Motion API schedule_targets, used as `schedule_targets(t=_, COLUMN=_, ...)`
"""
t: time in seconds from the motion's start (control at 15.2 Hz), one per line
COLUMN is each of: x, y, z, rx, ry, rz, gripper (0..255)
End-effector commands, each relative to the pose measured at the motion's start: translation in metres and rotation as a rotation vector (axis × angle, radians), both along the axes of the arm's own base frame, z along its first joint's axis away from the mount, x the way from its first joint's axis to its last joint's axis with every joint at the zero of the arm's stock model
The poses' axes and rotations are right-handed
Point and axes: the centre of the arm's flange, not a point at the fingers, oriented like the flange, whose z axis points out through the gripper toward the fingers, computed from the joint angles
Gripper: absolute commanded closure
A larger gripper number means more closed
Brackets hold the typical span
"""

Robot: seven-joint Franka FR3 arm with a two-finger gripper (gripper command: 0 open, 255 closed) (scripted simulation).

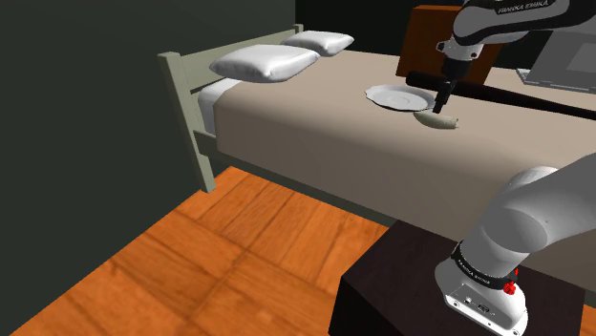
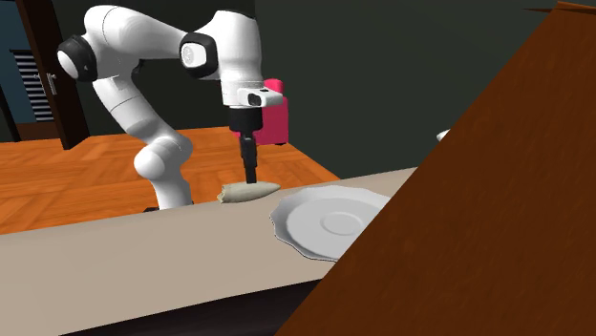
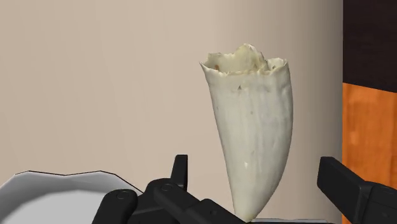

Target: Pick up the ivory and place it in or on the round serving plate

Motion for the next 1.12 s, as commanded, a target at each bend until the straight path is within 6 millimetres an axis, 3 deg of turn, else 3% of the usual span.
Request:
schedule_targets(t=0.0, x=-0.008, y=0.004, z=-0.003, rx=-0.004, ry=0.018, rz=-0.005, gripper=0)
schedule_targets(t=0.46, x=-0.008, y=0.004, z=-0.038, rx=-0.004, ry=0.018, rz=-0.005, gripper=0)
schedule_targets(t=0.92, x=-0.008, y=0.004, z=-0.038, rx=-0.004, ry=0.018, rz=-0.005, gripper=0)
schedule_targets(t=0.99, x=-0.008, y=0.004, z=-0.038, rx=-0.004, ry=0.018, rz=-0.005, gripper=255)
schedule_targets(t=1.06, x=-0.008, y=0.004, z=-0.038, rx=-0.004, ry=0.018, rz=-0.005, gripper=255)
